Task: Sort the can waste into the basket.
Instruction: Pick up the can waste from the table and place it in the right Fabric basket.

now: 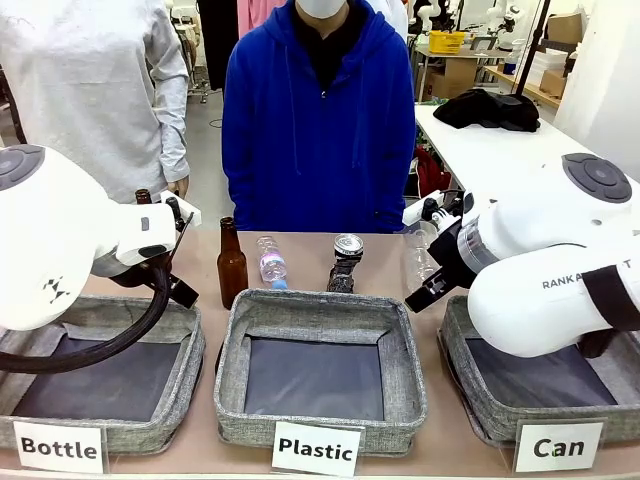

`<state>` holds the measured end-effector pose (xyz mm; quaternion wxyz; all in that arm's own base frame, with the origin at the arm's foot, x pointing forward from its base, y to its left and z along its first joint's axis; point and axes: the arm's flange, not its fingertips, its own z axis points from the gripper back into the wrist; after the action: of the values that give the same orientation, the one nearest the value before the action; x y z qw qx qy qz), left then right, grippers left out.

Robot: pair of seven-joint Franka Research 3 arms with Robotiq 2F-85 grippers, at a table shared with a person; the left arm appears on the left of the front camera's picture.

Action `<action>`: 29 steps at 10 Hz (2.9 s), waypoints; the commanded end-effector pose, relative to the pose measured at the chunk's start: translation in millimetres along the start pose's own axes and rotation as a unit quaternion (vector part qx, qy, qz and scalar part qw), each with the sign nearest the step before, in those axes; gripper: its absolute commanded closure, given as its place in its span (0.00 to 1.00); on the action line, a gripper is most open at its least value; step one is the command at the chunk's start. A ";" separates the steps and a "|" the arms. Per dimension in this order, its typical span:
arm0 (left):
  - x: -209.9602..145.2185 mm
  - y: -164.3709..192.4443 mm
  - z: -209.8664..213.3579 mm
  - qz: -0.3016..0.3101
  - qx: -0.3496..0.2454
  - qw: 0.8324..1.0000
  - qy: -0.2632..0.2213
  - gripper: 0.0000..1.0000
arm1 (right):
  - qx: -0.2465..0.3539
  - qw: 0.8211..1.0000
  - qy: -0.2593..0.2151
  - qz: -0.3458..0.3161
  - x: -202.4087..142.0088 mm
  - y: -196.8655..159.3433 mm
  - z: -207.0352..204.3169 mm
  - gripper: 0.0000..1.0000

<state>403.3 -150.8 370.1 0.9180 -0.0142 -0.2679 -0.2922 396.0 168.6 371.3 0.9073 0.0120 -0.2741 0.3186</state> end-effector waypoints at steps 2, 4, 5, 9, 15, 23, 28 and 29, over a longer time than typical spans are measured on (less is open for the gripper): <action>1.2 -3.0 21.3 0.000 -0.037 0.999 -0.026 0.00 | 0.032 0.999 -0.004 -0.010 3.6 -6.0 17.6 0.00; 5.4 -16.5 75.5 0.008 -0.144 0.989 -0.026 0.00 | 0.109 0.991 0.027 -0.072 9.9 -20.8 65.0 0.00; 5.7 -21.5 105.2 0.012 -0.185 0.982 -0.043 0.00 | 0.161 0.979 0.052 -0.116 14.1 -28.6 97.8 0.00; -35.3 49.5 201.2 0.036 -0.390 0.915 -0.096 0.00 | 0.334 0.925 0.012 -0.182 -29.9 -80.1 205.4 0.00; -144.5 186.6 229.8 0.331 -0.385 0.819 -0.268 0.00 | 0.332 0.831 -0.141 -0.423 -184.1 -223.3 242.6 0.00; -160.4 217.4 219.4 0.415 -0.399 0.766 -0.286 0.00 | 0.316 0.766 -0.168 -0.534 -258.4 -259.5 235.8 0.00; -160.4 217.4 219.4 0.415 -0.399 0.766 -0.286 0.00 | 0.312 0.766 -0.155 -0.541 -256.6 -256.7 233.9 0.00; -160.4 217.4 219.4 0.415 -0.399 0.766 -0.286 0.00 | 0.281 0.778 -0.140 -0.544 -252.4 -249.0 240.4 0.00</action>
<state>303.1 151.4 506.4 0.7432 -0.5725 -0.3399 0.0664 265.1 -227.9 481.1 0.8257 0.4812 -0.2436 -0.1652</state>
